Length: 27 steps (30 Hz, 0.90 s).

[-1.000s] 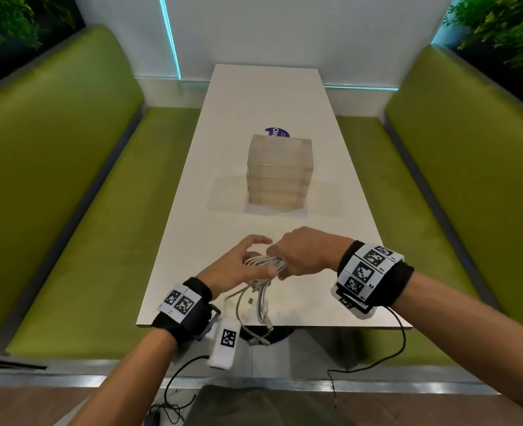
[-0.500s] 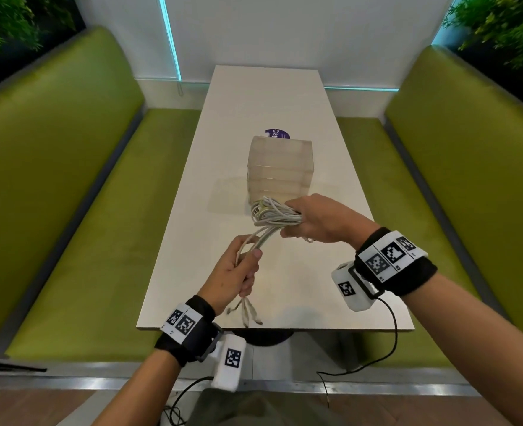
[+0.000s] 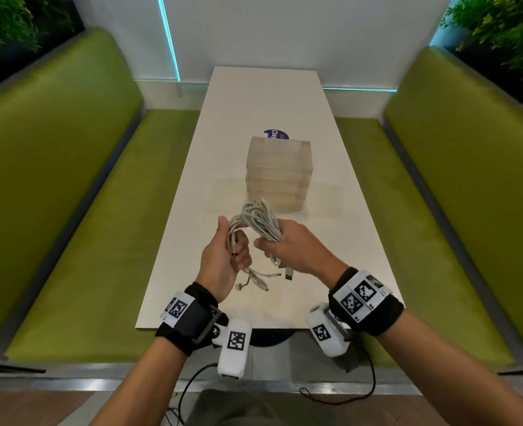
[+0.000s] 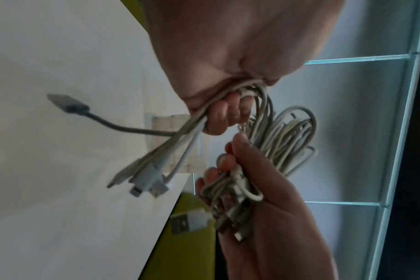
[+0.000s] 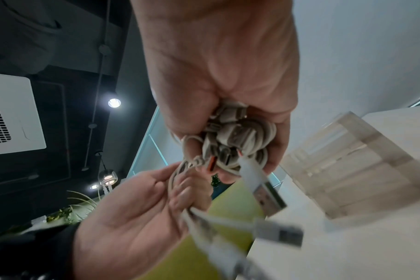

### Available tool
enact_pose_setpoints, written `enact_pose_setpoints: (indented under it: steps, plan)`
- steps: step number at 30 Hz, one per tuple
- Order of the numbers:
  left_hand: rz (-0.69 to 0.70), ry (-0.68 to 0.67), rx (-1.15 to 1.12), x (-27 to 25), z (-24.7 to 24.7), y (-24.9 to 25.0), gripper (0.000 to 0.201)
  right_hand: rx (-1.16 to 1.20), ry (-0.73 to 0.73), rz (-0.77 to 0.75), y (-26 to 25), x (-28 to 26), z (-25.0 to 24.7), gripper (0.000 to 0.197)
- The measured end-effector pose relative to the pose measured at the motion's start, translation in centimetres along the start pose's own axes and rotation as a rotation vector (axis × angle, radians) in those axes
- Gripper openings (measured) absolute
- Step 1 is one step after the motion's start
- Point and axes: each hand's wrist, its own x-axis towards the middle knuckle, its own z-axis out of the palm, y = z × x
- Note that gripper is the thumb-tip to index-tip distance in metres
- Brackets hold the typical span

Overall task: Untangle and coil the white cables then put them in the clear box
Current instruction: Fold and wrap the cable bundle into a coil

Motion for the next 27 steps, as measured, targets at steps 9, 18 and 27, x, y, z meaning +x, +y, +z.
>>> enact_pose_setpoints:
  steps: [9,18,27]
  plan:
    - [-0.078,0.097,-0.039,0.0,1.8,0.6,0.052,-0.017,-0.037,-0.048,0.1,0.2,2.5,0.033]
    - [-0.026,-0.054,0.085,-0.2,0.7,0.3,0.07,0.051,-0.003,0.034,0.4,0.5,2.2,0.02]
    - [0.072,-0.048,0.164,0.0,0.4,0.8,0.037,-0.132,-0.124,0.004,0.0,0.3,2.9,0.022]
